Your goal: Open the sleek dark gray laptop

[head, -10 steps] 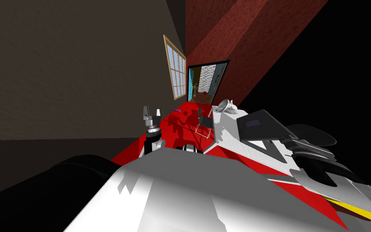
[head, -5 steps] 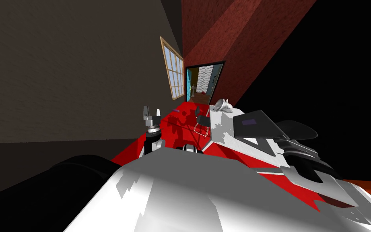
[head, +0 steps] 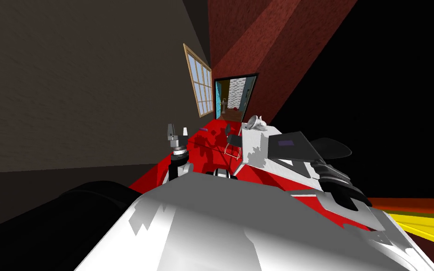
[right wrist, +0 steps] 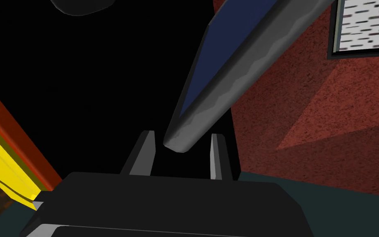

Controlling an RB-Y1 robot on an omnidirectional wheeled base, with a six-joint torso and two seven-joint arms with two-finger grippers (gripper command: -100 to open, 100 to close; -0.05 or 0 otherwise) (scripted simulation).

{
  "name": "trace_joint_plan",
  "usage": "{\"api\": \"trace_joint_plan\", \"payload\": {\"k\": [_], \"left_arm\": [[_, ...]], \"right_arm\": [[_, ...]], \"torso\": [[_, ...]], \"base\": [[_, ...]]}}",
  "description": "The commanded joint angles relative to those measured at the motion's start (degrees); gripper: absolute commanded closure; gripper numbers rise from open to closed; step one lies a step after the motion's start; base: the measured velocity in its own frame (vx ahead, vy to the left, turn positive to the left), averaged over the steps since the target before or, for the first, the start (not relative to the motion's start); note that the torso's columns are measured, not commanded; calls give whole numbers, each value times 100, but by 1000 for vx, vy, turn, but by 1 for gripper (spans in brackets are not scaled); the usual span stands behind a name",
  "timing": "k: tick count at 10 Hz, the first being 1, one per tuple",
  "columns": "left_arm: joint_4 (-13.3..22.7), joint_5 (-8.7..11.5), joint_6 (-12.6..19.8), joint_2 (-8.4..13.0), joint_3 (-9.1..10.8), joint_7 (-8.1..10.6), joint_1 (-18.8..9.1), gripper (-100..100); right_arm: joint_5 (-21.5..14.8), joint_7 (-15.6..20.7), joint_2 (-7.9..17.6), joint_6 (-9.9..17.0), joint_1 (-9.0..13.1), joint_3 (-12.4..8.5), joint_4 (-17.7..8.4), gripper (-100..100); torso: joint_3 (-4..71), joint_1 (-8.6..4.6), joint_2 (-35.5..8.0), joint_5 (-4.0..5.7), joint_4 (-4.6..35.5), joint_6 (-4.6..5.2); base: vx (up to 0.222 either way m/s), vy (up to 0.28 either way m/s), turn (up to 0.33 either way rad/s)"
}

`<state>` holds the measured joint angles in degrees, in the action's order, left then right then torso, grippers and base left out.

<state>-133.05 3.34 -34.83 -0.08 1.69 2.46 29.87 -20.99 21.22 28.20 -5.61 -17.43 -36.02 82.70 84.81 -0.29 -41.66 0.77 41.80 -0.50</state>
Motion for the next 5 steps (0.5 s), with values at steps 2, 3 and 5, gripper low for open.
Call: {"api": "trace_joint_plan", "payload": {"k": [2,3,5], "left_arm": [[0,0,0,0,0,0,0,0],[0,0,0,0,0,0,0,0],[0,0,0,0,0,0,0,0]], "right_arm": [[47,-48,-289,-139,129,143,-130,100],[84,-80,-421,-270,223,152,-252,100],[121,-113,-553,-402,318,162,-374,100]], "torso": [[2,20,1,-15,7,-16],[10,31,10,-29,8,-22],[7,29,0,-46,19,-9]], "base": [[-18,-36,-12],[-12,-22,-23],[-7,-22,-29]]}}
